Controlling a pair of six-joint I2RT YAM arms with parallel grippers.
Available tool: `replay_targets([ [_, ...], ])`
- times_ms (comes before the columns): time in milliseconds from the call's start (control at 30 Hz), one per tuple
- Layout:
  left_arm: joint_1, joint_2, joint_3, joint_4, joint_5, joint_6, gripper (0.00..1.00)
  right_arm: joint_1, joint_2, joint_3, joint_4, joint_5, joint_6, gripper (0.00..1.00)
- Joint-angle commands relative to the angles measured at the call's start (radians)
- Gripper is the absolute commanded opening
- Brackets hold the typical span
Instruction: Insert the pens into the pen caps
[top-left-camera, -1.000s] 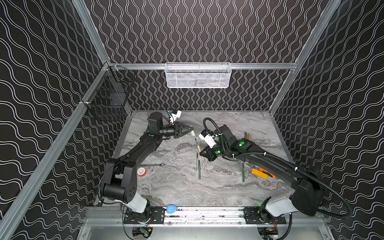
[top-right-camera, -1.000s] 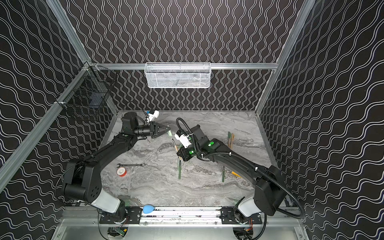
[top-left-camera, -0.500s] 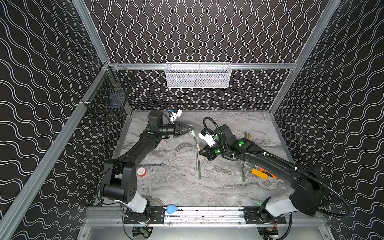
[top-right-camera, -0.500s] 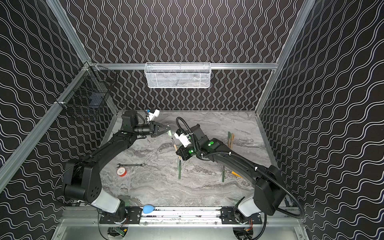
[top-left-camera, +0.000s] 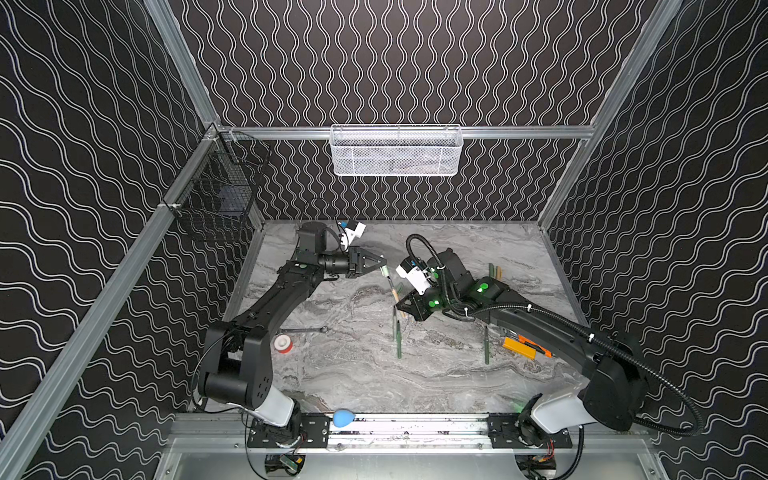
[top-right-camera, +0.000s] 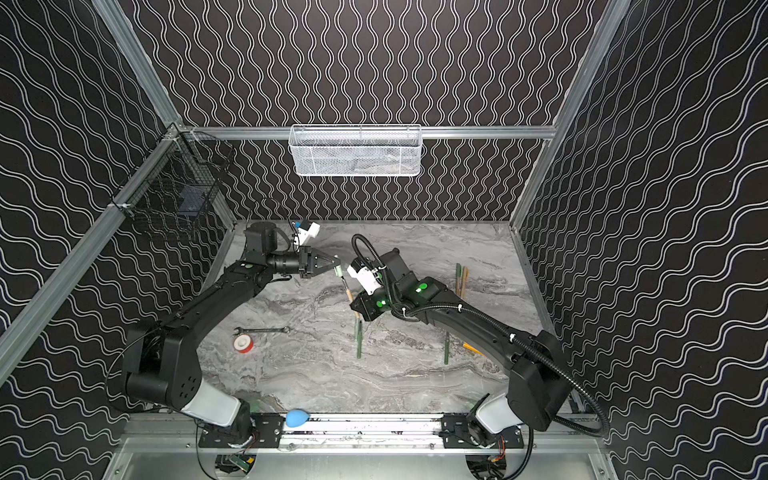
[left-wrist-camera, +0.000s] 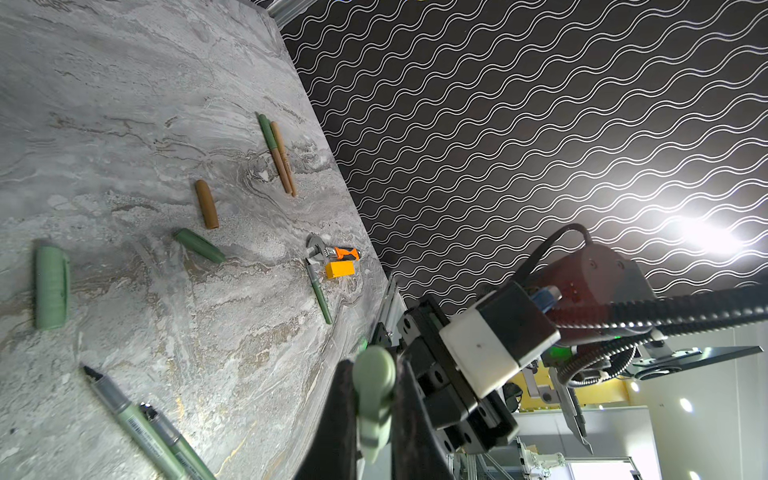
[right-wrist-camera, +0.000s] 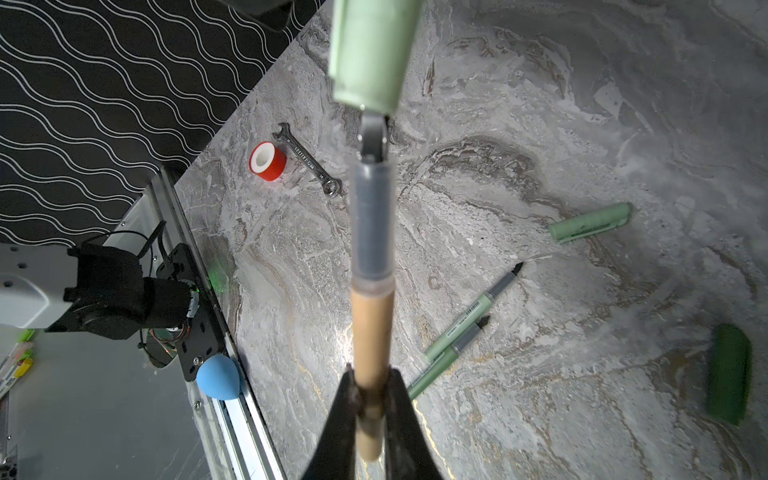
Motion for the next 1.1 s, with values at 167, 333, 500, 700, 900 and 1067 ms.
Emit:
replay_targets([
  [167, -0.001, 0.005, -0.026, 0.205, 0.02, -0.121, 0.0, 0.006, -0.046, -0.076, 0.144, 0.002, 0.136, 0.1],
  [333, -0.006, -0.008, -0.007, 0.085, 0.03, -0.026, 0.0, 0.017, -0.04, -0.065, 0.13, 0.03, 0.14, 0.1],
  [500, -0.009, -0.028, -0.004, -0.026, 0.017, 0.059, 0.0, 0.028, -0.045, -0.069, 0.135, 0.04, 0.149, 0.1],
  [700, -0.009, -0.04, -0.036, 0.054, 0.014, 0.003, 0.0, 0.048, -0.049, -0.078, 0.146, 0.044, 0.157, 0.1],
  [900, -0.009, -0.041, -0.032, 0.031, 0.013, 0.021, 0.0, 0.063, -0.042, -0.067, 0.136, 0.052, 0.149, 0.1],
  [1067, -0.01, -0.041, -0.04, 0.067, 0.008, -0.001, 0.0, 0.064, -0.038, -0.062, 0.133, 0.051, 0.144, 0.1],
])
